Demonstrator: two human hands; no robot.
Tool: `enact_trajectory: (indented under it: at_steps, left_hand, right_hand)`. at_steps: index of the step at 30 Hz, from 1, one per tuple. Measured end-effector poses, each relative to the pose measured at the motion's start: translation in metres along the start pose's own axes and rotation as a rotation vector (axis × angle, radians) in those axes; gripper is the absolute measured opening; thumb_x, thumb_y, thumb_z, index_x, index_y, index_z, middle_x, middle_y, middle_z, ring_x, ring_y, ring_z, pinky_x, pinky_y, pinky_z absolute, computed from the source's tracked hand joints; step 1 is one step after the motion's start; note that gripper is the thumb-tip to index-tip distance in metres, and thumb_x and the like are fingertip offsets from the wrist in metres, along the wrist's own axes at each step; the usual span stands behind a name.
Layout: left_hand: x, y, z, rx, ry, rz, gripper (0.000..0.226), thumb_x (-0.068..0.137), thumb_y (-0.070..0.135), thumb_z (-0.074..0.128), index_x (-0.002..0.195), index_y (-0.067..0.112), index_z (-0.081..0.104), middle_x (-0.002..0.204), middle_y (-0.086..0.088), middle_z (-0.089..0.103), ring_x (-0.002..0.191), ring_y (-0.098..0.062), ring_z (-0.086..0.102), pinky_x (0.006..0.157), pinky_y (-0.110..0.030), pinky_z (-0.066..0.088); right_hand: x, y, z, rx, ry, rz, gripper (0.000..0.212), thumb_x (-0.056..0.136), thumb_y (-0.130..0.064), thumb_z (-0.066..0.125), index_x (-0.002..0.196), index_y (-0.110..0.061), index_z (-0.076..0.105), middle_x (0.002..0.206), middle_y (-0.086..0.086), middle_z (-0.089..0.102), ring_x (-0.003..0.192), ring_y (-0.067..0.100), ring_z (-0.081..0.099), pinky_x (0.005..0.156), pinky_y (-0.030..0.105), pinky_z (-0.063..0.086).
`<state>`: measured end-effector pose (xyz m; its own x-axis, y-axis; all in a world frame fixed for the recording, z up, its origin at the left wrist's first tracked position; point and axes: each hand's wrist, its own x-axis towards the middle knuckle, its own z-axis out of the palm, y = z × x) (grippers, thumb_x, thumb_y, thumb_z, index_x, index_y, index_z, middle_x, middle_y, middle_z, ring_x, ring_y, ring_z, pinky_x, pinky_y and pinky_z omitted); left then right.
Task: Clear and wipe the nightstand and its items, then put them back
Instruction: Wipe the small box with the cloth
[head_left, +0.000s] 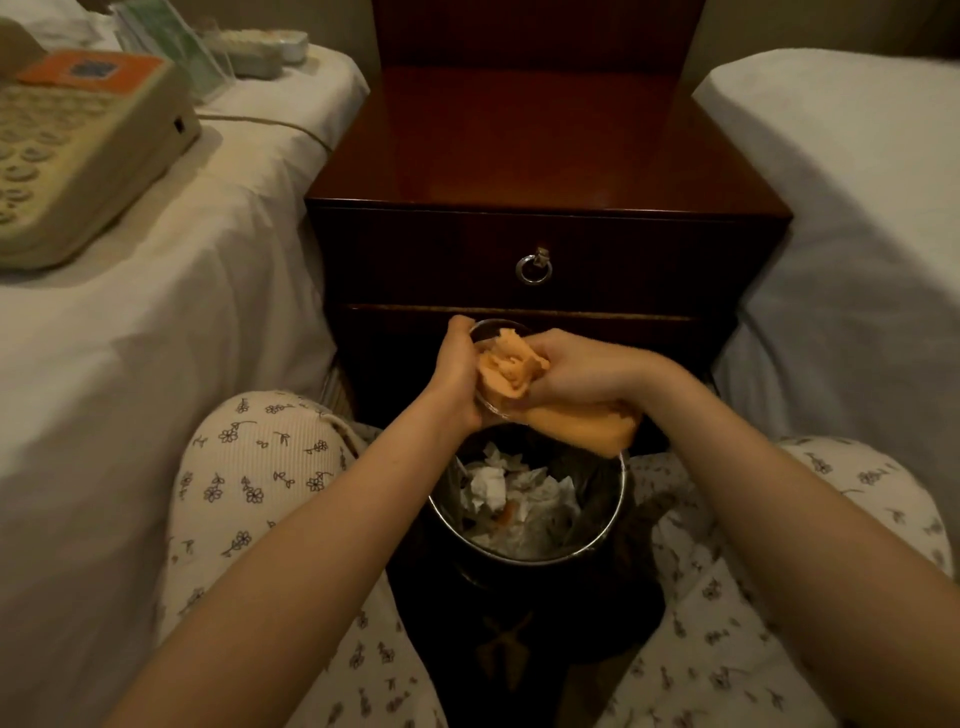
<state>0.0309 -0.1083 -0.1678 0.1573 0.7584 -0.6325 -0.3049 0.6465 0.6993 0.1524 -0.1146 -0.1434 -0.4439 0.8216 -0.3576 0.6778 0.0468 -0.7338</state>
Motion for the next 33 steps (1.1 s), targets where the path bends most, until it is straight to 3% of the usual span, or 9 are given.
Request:
enact_trajectory:
  at_steps: [4, 7, 12, 15, 18, 22, 26, 29, 33]
  left_hand:
    - [-0.003, -0.003, 0.004, 0.025, -0.061, -0.028, 0.050, 0.096, 0.050, 0.027, 0.089, 0.011, 0.057, 0.088, -0.015, 0.059, 0.079, -0.029, 0.057, 0.065, -0.038, 0.049]
    - [-0.006, -0.005, 0.006, 0.089, -0.105, -0.052, 0.048, 0.096, 0.048, 0.026, 0.088, 0.012, 0.057, 0.089, -0.016, 0.058, 0.082, -0.030, 0.056, 0.077, -0.046, 0.046]
    - [-0.008, -0.004, 0.006, -0.019, -0.149, -0.106, 0.051, 0.096, 0.048, 0.024, 0.087, 0.012, 0.059, 0.088, -0.016, 0.060, 0.080, -0.031, 0.057, 0.066, -0.047, 0.046]
    - [-0.004, -0.002, 0.002, -0.080, -0.117, -0.064, 0.056, 0.097, 0.049, 0.020, 0.094, 0.012, 0.062, 0.092, -0.016, 0.062, 0.083, -0.031, 0.059, 0.066, -0.045, 0.049]
    - [0.004, 0.001, -0.002, -0.134, -0.015, -0.016, 0.055, 0.096, 0.046, 0.021, 0.096, 0.011, 0.063, 0.095, -0.016, 0.064, 0.082, -0.029, 0.060, 0.062, -0.043, 0.050]
    - [0.008, 0.005, -0.004, -0.180, 0.074, -0.005, 0.051, 0.094, 0.041, 0.026, 0.088, 0.005, 0.063, 0.081, -0.013, 0.062, 0.074, -0.027, 0.060, 0.060, -0.033, 0.050]
    - [0.002, 0.006, -0.003, -0.120, 0.017, -0.072, 0.048, 0.096, 0.042, 0.028, 0.089, 0.007, 0.060, 0.084, -0.014, 0.060, 0.077, -0.028, 0.057, 0.064, -0.038, 0.048]
    - [0.006, 0.005, -0.007, 0.012, -0.039, -0.085, 0.059, 0.094, 0.058, 0.024, 0.111, 0.012, 0.056, 0.101, -0.017, 0.059, 0.090, -0.034, 0.059, 0.074, -0.049, 0.047]
    - [0.004, 0.006, -0.009, 0.247, -0.085, -0.084, 0.071, 0.091, 0.067, 0.012, 0.125, 0.018, 0.050, 0.124, -0.017, 0.057, 0.118, -0.035, 0.052, 0.103, -0.056, 0.029]
  right_hand:
    - [-0.003, 0.013, -0.014, -0.347, 0.013, 0.166, 0.017, 0.083, -0.015, 0.065, 0.093, -0.027, 0.059, 0.091, -0.006, 0.057, 0.092, 0.017, 0.055, 0.080, 0.032, 0.044]
    - [0.001, 0.016, -0.012, -0.477, 0.299, 0.130, 0.016, 0.084, -0.015, 0.060, 0.096, -0.024, 0.058, 0.096, -0.002, 0.059, 0.095, 0.021, 0.057, 0.080, 0.037, 0.049]
    - [0.016, 0.013, 0.011, -0.495, 0.701, -0.027, 0.036, 0.083, -0.006, 0.054, 0.117, -0.016, 0.050, 0.113, 0.003, 0.052, 0.104, 0.023, 0.053, 0.076, 0.035, 0.043]
    - [0.024, 0.016, 0.023, -0.399, 0.659, -0.075, 0.034, 0.084, -0.009, 0.055, 0.117, -0.016, 0.049, 0.112, 0.003, 0.054, 0.103, 0.022, 0.054, 0.075, 0.032, 0.044]
    - [0.024, 0.010, 0.026, -0.135, 0.430, -0.149, 0.027, 0.089, -0.021, 0.057, 0.116, -0.017, 0.051, 0.110, 0.000, 0.058, 0.103, 0.019, 0.056, 0.086, 0.036, 0.047]
    - [0.017, 0.009, 0.017, -0.071, 0.141, -0.110, 0.052, 0.077, -0.046, 0.069, 0.119, -0.022, 0.049, 0.113, -0.002, 0.054, 0.107, 0.016, 0.052, 0.096, 0.037, 0.043]
    - [0.012, 0.016, 0.014, -0.287, 0.183, -0.123, 0.062, 0.069, -0.021, 0.079, 0.122, -0.022, 0.047, 0.109, -0.007, 0.056, 0.104, 0.013, 0.054, 0.092, 0.033, 0.044]
    - [0.007, 0.011, 0.007, -0.058, 0.245, -0.147, 0.034, 0.076, -0.010, 0.074, 0.100, -0.025, 0.056, 0.091, -0.014, 0.058, 0.087, 0.002, 0.056, 0.083, 0.025, 0.045]
    - [0.001, 0.004, -0.010, 0.270, 0.368, -0.070, 0.019, 0.083, -0.010, 0.066, 0.087, -0.027, 0.058, 0.088, -0.007, 0.062, 0.085, 0.007, 0.060, 0.077, 0.024, 0.048]
